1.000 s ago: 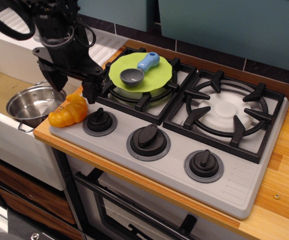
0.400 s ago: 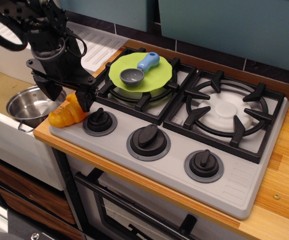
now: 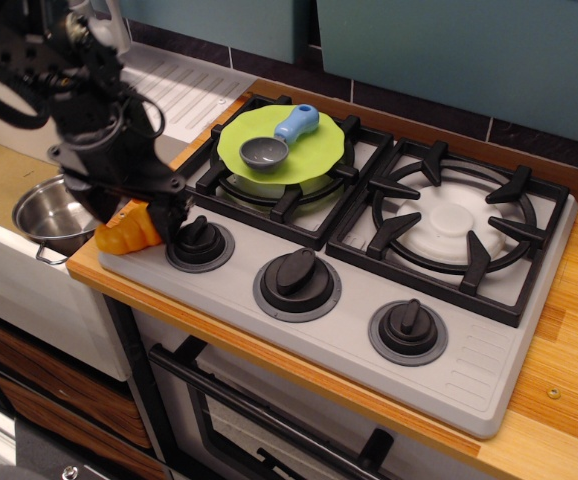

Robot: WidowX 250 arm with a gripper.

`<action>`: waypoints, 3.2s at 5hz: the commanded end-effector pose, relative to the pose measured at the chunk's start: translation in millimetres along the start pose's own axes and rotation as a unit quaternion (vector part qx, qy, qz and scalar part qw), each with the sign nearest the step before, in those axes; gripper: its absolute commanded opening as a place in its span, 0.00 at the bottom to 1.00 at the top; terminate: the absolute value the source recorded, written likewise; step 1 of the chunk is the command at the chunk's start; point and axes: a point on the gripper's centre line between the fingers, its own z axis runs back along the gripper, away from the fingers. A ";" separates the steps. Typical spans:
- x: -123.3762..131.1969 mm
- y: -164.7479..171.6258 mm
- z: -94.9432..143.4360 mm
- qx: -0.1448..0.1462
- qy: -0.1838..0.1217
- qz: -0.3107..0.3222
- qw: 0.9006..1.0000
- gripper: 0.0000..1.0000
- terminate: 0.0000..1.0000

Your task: Put spoon on plate and croissant in pot or pan in sink

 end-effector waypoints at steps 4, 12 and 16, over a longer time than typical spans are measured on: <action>11.2 -6.9 0.2 -0.011 -0.008 0.003 1.000 0.00 0.00; 43.2 70.6 -4.6 -0.055 -0.016 -0.046 0.997 0.00 0.00; 38.6 83.8 -17.7 -0.075 -0.026 -0.066 0.995 1.00 0.00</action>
